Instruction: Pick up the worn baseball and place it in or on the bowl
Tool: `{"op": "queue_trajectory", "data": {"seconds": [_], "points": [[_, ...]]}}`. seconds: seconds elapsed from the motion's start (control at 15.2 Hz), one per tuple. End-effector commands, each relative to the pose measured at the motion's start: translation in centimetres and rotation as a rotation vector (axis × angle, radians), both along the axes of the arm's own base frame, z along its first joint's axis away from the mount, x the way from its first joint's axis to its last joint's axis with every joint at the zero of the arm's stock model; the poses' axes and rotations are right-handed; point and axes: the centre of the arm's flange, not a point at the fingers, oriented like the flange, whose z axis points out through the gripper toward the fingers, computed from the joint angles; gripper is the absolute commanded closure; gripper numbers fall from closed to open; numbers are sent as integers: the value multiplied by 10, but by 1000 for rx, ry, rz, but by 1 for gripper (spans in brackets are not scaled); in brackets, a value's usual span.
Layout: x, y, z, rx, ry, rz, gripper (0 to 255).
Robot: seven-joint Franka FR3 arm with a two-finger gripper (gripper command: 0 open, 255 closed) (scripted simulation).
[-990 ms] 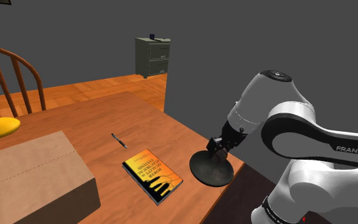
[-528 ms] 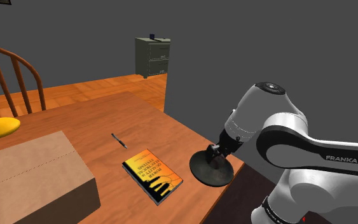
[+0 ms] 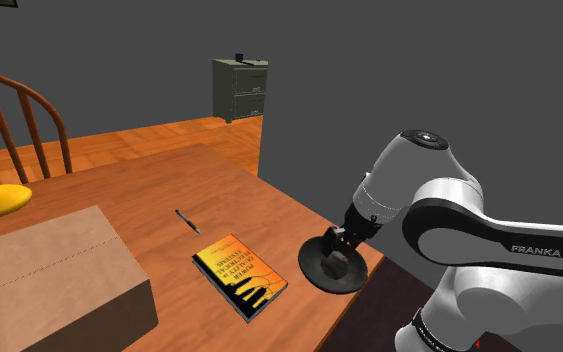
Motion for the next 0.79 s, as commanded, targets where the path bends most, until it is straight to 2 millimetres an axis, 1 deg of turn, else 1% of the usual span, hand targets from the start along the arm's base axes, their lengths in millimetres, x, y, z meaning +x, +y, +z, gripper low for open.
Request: {"op": "queue_trajectory", "data": {"seconds": [0.0,0.2,0.4,0.46,0.73], "points": [[0,0,0,0,0,0,0],[0,0,0,0,0,0,0],[-9,1,38,0,0,0,0],[-12,2,49,0,0,0,0],[-12,2,49,0,0,0,0]]}}
